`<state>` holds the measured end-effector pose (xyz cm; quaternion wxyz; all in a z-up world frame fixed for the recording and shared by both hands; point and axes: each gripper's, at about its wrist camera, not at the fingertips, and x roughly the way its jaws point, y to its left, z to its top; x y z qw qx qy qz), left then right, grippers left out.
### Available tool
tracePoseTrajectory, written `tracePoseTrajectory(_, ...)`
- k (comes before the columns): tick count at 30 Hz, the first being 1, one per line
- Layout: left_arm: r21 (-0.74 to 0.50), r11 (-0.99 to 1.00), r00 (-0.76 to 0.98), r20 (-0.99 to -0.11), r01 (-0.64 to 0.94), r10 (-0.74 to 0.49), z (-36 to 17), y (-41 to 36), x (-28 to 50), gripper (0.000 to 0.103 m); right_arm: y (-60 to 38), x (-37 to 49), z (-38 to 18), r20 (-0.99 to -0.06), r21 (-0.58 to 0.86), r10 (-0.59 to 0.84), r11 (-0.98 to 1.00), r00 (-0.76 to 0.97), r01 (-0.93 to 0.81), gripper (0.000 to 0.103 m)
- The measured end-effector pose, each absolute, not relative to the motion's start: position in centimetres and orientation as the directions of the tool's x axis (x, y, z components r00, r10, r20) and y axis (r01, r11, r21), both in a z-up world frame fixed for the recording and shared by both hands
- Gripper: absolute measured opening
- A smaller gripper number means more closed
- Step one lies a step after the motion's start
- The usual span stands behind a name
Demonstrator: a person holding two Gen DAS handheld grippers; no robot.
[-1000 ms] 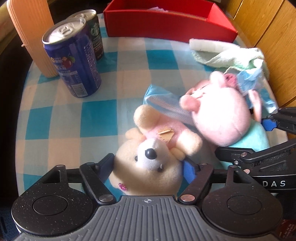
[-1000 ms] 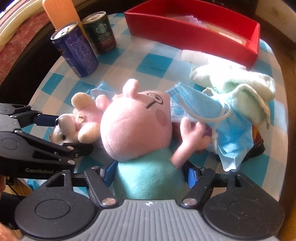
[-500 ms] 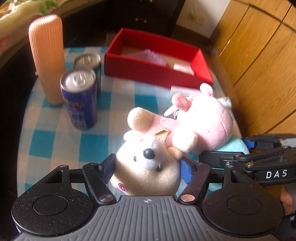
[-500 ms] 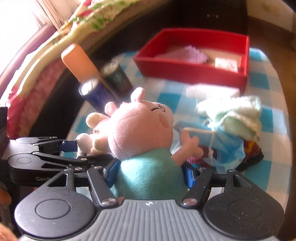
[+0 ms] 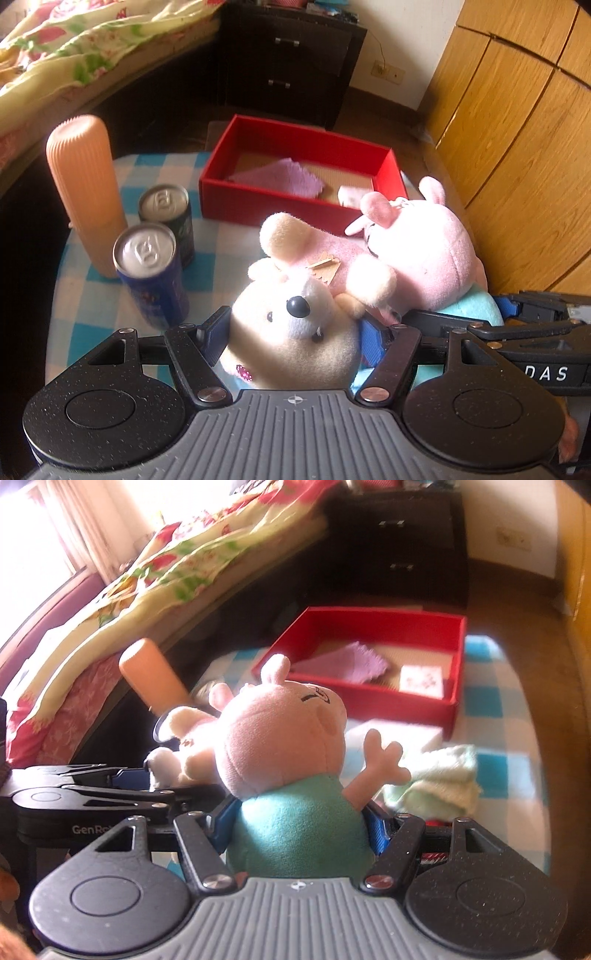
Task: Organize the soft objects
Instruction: 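Carry the bear plush and pig plush up toward the red box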
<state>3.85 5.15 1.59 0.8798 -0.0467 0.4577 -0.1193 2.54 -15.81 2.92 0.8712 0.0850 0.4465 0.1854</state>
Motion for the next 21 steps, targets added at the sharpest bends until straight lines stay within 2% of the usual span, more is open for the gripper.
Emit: tracePoseTrajectory(21,-0.156,0.979,0.618,-0.76,0.128,-0.202,3.0,3.3,7.0,0.069,-17.7,3.7,4.8,-0.679,0.332,0.354,0.929,0.644,-0.161,0.046)
